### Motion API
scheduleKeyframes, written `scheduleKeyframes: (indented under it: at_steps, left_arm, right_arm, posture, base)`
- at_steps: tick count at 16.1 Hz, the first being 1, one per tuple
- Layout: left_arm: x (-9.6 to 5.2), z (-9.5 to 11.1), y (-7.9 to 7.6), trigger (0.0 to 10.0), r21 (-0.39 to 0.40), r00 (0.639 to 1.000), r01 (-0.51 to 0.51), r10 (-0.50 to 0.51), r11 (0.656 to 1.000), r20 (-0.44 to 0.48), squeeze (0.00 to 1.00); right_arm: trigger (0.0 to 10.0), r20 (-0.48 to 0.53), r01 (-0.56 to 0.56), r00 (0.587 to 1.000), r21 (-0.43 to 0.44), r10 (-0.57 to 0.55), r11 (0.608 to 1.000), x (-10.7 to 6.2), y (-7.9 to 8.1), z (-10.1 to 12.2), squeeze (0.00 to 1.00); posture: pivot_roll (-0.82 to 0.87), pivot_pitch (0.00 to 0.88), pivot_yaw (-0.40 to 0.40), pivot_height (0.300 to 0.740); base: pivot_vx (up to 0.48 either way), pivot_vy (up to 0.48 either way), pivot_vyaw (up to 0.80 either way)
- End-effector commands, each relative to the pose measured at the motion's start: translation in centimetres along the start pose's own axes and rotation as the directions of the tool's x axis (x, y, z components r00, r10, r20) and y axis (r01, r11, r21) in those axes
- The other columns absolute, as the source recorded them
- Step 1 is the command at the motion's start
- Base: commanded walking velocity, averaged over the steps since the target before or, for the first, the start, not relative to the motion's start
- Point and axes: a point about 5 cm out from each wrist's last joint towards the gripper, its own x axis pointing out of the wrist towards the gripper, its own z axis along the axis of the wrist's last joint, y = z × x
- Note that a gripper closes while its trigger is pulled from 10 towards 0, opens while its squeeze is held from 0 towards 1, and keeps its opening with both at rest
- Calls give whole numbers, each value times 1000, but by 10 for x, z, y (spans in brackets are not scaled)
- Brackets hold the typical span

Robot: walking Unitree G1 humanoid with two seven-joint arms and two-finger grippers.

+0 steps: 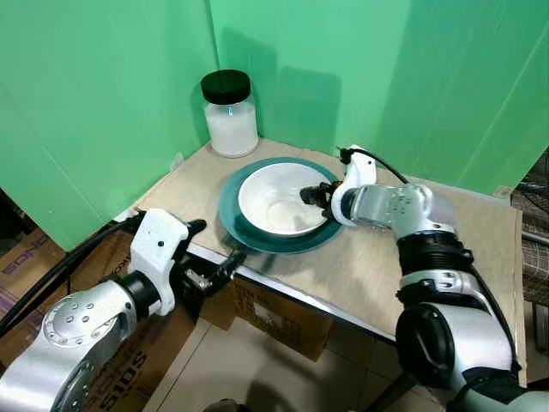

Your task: Setting the table

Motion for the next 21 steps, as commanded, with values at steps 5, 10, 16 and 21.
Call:
scheduleKeyframes:
  at_steps: [5, 10, 16, 21]
  left_arm:
    - [-2, 0, -2, 10000, 12, 1000, 25, -25, 1000, -10, 31]
    - [-1, 0, -1, 10000, 19, 1000, 19, -19, 1000, -8, 31]
    - [-1, 0, 0, 10000, 28, 1000, 14, -13, 1000, -6, 27]
    - [2, 8, 3, 10000, 51, 999, -23, 22, 998, 34, 24]
  right_arm:
    - [0, -46, -52, 997, 48, 54, 998, 1, 3, -4, 0]
    - [0, -52, -57, 997, 55, 60, 997, 1, 3, -5, 0]
    - [0, -49, -59, 997, 64, 62, 996, 0, 1, -4, 0]
    - [0, 259, -210, 943, -24, 209, 977, -42, 14, 27, 0]
  posture:
    - [-11, 41, 74, 740]
    - [-10, 39, 72, 740]
    - [-12, 33, 72, 740]
    - [-7, 14, 72, 740]
  base:
    - [0, 0, 0]
    - [0, 0, 0]
    - [0, 0, 0]
    - [0, 0, 0]
